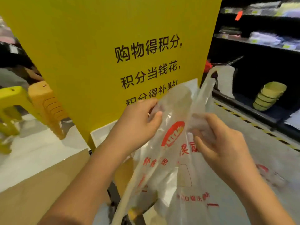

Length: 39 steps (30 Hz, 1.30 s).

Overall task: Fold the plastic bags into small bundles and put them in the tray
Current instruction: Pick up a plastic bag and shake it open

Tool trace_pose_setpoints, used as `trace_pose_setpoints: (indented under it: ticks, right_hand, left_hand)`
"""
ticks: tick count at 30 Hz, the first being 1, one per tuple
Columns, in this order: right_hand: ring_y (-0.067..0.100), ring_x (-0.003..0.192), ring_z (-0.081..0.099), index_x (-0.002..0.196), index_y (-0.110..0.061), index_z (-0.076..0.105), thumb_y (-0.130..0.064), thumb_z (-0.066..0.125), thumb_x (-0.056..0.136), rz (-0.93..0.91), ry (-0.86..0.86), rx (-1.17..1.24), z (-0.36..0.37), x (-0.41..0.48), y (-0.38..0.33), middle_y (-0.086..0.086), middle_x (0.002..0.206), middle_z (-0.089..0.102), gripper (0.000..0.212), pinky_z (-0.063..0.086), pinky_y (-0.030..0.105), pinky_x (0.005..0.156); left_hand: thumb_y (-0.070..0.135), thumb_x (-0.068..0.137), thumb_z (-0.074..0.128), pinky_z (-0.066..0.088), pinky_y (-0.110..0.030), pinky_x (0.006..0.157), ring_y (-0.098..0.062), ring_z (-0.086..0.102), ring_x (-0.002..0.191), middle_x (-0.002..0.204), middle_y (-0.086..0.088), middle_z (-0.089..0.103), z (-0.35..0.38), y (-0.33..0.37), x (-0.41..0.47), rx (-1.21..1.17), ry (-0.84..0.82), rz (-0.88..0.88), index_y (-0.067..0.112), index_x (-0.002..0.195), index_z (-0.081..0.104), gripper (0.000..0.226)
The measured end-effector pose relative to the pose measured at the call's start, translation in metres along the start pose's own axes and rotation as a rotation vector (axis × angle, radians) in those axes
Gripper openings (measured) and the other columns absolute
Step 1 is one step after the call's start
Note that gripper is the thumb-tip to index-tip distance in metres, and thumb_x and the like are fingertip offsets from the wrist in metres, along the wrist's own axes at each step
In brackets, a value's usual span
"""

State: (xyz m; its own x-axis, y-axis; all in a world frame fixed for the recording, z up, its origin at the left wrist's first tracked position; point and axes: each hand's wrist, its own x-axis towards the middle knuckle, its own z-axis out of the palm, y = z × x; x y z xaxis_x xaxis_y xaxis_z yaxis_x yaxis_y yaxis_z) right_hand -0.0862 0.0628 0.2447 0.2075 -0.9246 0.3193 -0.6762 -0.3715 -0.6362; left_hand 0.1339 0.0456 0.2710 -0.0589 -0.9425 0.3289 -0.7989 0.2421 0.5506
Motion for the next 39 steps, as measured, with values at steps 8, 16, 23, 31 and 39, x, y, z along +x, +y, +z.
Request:
trace_pose_setpoints:
  ticks: [8, 16, 23, 31, 39]
  right_hand:
    - [0.009, 0.075, 0.06, 0.122, -0.038, 0.056, -0.032, 0.055, 0.09, -0.341, -0.392, 0.019, 0.001, 0.163, 0.079, -0.004, 0.092, 0.067, 0.033, 0.047, 0.032, 0.067]
    - [-0.006, 0.138, 0.039, 0.15, -0.033, 0.042, -0.039, 0.048, 0.102, -0.525, -0.77, 0.386, -0.002, 0.194, 0.071, -0.022, 0.15, 0.046, 0.049, 0.036, 0.023, 0.112]
    - [-0.016, 0.101, 0.056, 0.144, -0.045, 0.044, -0.02, 0.062, 0.093, -0.704, -0.595, 0.083, -0.01, 0.182, 0.065, -0.041, 0.114, 0.056, 0.059, 0.041, 0.006, 0.081]
    - [0.015, 0.09, 0.068, 0.13, -0.047, 0.044, -0.015, 0.058, 0.094, -0.927, -0.594, -0.145, -0.046, 0.194, 0.063, -0.019, 0.109, 0.069, 0.05, 0.055, 0.042, 0.064]
    - [-0.005, 0.062, 0.058, 0.087, -0.036, 0.056, -0.043, 0.047, 0.096, -0.937, -0.86, -0.151, -0.063, 0.238, 0.071, -0.024, 0.068, 0.061, 0.015, 0.04, 0.016, 0.055]
  left_hand:
    - [0.02, 0.097, 0.056, 0.052, -0.036, 0.049, -0.01, 0.06, 0.051, 0.072, 0.01, 0.057, 0.055, 0.006, 0.092, -0.294, 0.173, -0.421, 0.027, 0.106, 0.054, 0.011]
    - [0.008, 0.097, 0.057, 0.061, -0.035, 0.056, -0.024, 0.074, 0.069, 0.103, -0.013, 0.07, 0.063, 0.025, 0.102, -0.558, 0.492, -0.641, 0.022, 0.14, 0.033, 0.052]
    - [0.012, 0.097, 0.062, 0.061, -0.033, 0.061, -0.019, 0.075, 0.081, 0.113, -0.019, 0.064, 0.062, 0.037, 0.066, -0.744, 0.512, -0.606, 0.03, 0.15, 0.018, 0.071]
    - [0.074, 0.073, 0.065, 0.021, -0.049, 0.117, -0.031, 0.028, 0.146, 0.162, -0.011, 0.022, 0.03, 0.028, 0.032, 0.559, 0.364, -0.154, 0.029, 0.154, 0.031, 0.099]
    - [0.037, 0.085, 0.077, 0.041, -0.019, 0.062, 0.001, 0.058, 0.065, 0.067, 0.013, 0.062, 0.017, 0.042, 0.042, 0.143, -0.072, -0.318, 0.031, 0.082, 0.058, 0.02]
